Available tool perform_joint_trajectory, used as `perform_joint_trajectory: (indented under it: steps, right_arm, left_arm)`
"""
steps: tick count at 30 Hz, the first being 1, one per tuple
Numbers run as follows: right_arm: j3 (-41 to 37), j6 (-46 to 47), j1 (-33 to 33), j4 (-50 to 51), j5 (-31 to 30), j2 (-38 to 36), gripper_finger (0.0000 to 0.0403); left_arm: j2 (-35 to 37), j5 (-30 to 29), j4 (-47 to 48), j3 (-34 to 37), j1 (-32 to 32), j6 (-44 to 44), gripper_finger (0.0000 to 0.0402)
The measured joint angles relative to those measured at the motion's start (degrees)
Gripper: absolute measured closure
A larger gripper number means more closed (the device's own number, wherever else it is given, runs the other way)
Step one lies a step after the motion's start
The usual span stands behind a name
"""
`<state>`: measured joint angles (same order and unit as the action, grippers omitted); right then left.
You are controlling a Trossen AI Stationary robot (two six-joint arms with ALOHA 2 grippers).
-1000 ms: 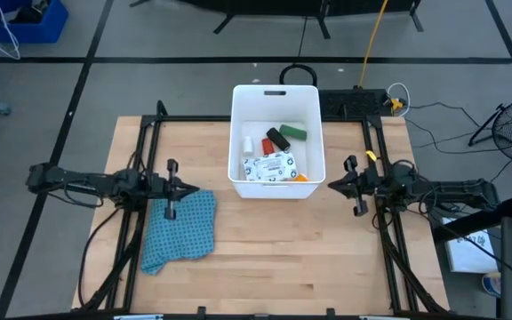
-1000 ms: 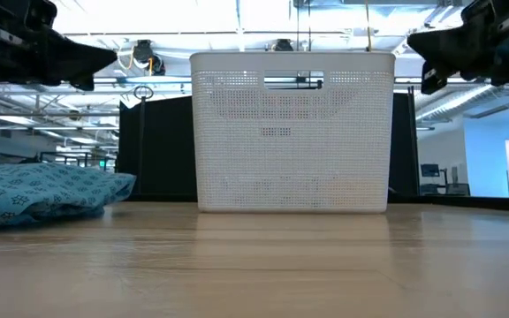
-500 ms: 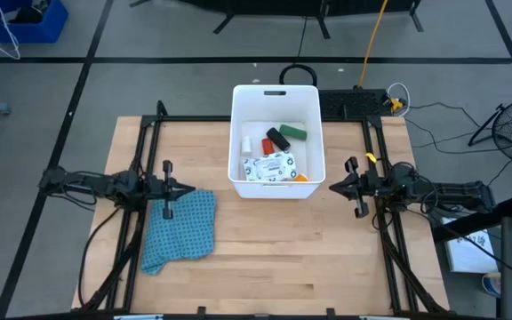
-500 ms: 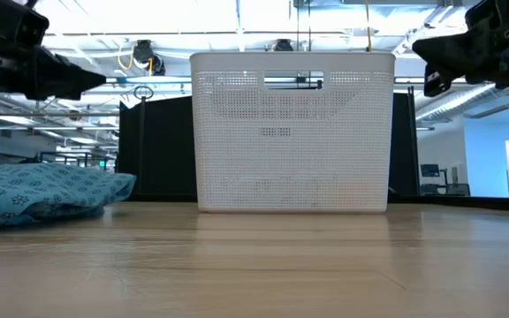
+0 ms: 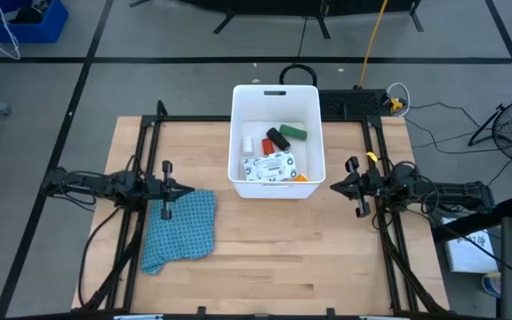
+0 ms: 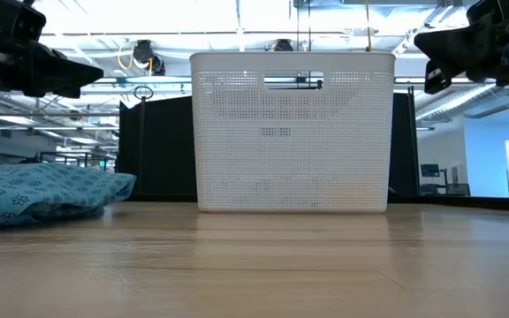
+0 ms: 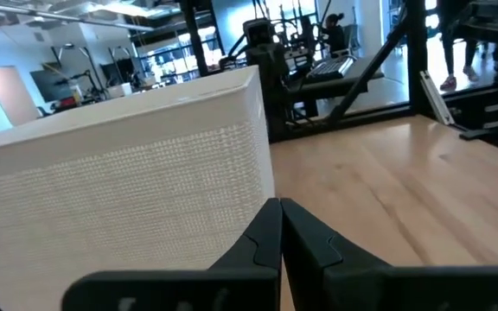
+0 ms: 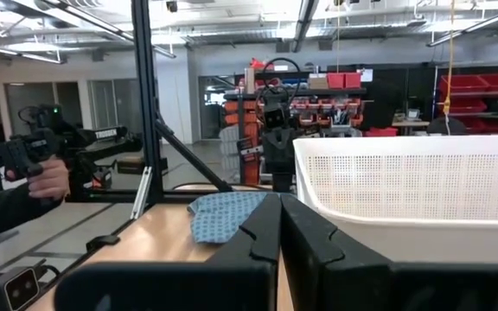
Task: Pick & place medical supplies in basket/bin
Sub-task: Return to Home Position
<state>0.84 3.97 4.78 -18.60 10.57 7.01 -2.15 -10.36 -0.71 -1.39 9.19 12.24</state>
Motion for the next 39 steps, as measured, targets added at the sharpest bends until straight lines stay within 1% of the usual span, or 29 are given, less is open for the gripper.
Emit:
perform_joint_trajectory:
  steps: [3,8,11,13,16,39]
  right_arm:
    - [0.0,-0.1,0.0,-0.4,0.0,0.0,0.0403]
    - [0.0,-0.1,0.0,-0.4,0.0,0.0,0.0403]
    - [0.0,-0.1,0.0,-0.4,0.0,0.0,0.0403]
    - [0.0,-0.1,0.0,-0.4,0.0,0.0,0.0403]
    - [0.0,-0.1,0.0,-0.4,0.0,0.0,0.0403]
    - [0.0,-0.1,0.0,-0.4,0.0,0.0,0.0403]
  left_arm:
    - [0.0,0.3,0.0,0.0,0.0,-1.3,0.0396]
    - [-0.1,-0.2,0.1,0.0,0.0,-2.4,0.0374]
    - [-0.1,-0.1,0.1,0.0,0.0,-2.2,0.0365]
    - [-0.1,-0.1,0.1,0.0,0.0,-3.5,0.0362]
    - [-0.1,-0.1,0.0,0.0,0.0,-5.2,0.0361]
    - [-0.1,-0.1,0.0,0.0,0.0,-5.0,0.0360]
